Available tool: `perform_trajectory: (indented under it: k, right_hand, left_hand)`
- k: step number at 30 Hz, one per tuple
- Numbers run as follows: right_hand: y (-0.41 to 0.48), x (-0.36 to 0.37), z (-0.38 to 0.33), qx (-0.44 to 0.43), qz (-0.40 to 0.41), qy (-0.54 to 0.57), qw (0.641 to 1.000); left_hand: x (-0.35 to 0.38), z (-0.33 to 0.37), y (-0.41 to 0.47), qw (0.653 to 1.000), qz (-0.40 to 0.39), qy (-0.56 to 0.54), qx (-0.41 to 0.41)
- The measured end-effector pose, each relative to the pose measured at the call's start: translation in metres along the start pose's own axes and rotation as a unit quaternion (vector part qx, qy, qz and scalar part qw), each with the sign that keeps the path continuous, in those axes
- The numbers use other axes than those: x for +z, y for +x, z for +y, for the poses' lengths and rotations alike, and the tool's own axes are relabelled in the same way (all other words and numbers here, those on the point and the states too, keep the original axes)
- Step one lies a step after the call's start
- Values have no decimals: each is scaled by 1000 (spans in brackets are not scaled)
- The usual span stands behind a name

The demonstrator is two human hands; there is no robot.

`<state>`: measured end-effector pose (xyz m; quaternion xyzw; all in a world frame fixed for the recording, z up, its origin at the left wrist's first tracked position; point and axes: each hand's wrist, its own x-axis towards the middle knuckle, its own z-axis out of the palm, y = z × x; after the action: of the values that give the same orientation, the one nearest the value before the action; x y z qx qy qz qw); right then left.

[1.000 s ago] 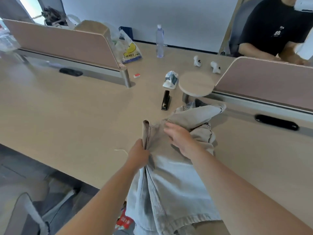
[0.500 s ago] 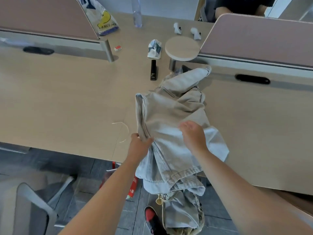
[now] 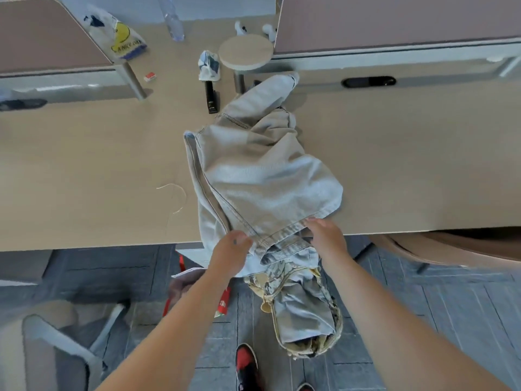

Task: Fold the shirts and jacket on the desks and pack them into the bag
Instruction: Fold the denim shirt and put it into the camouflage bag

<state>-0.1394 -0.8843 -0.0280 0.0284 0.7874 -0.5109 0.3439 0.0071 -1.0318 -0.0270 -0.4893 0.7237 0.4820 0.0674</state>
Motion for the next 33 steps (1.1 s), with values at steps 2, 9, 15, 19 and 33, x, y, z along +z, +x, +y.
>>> perform_trajectory:
  k: [2,9,15,19,33]
  right_hand:
    - [8,1,4,11,-2,56,998]
    - [33,11,7,83,73,258,960]
    - [19,14,-1,90,114,321,936]
    - [-4,23,-10,90,136,313,936]
    - [-66,53,73,149,204,99,963]
  left_hand:
    - [3,-1,6,999,-18,-31,4]
    - [11,0,32,997,-19,-75,-7]
    - [-31,-19,18,998,-16,-34,39]
    - [-68,-32,16,998,-1,-4,57]
    - [-71,-64,20,999,26,-22,-8]
